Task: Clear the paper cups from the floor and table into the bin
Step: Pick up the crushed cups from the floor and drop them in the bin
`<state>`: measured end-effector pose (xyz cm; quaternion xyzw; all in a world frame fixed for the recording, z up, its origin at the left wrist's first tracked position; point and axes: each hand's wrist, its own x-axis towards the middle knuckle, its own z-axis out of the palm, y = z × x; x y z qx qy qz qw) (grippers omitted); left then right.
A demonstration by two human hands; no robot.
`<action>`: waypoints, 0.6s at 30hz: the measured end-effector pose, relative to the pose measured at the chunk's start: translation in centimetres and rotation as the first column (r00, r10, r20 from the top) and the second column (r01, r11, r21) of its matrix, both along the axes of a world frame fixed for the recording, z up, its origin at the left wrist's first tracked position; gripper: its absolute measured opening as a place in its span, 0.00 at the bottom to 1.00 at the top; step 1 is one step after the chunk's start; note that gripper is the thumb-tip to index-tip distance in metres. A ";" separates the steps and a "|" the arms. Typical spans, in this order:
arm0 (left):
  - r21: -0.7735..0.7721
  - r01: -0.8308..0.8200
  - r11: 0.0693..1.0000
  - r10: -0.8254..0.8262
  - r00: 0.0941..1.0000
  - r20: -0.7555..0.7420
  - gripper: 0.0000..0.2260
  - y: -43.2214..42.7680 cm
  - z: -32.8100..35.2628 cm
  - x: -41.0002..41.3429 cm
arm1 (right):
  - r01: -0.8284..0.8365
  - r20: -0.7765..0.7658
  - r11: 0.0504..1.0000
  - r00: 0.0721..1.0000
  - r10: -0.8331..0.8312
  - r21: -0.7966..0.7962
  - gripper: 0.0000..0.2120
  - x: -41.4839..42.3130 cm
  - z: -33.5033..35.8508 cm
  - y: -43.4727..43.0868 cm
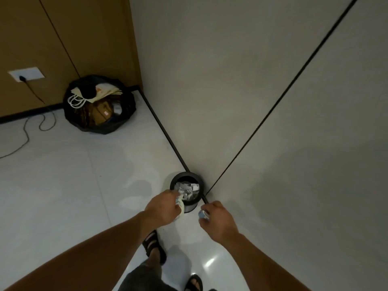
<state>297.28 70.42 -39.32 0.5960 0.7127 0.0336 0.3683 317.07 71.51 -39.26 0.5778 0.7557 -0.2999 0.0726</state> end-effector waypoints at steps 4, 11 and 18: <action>-0.087 0.067 0.994 -0.062 0.996 0.066 0.20 5.3 -5.0 -2.0 | 0.053 0.018 0.994 0.998 -0.052 -0.093 0.10 -2.8 -4.2 3.8; -0.130 -0.056 0.990 0.067 0.994 0.081 0.14 14.5 -18.6 -3.4 | 0.087 0.026 0.985 0.996 -0.084 -0.147 0.11 -5.8 -16.4 14.8; -0.030 -0.139 0.990 0.140 0.989 0.037 0.14 20.4 -36.8 -2.1 | 0.001 0.033 0.987 0.999 0.005 -0.161 0.19 -7.5 -35.0 24.6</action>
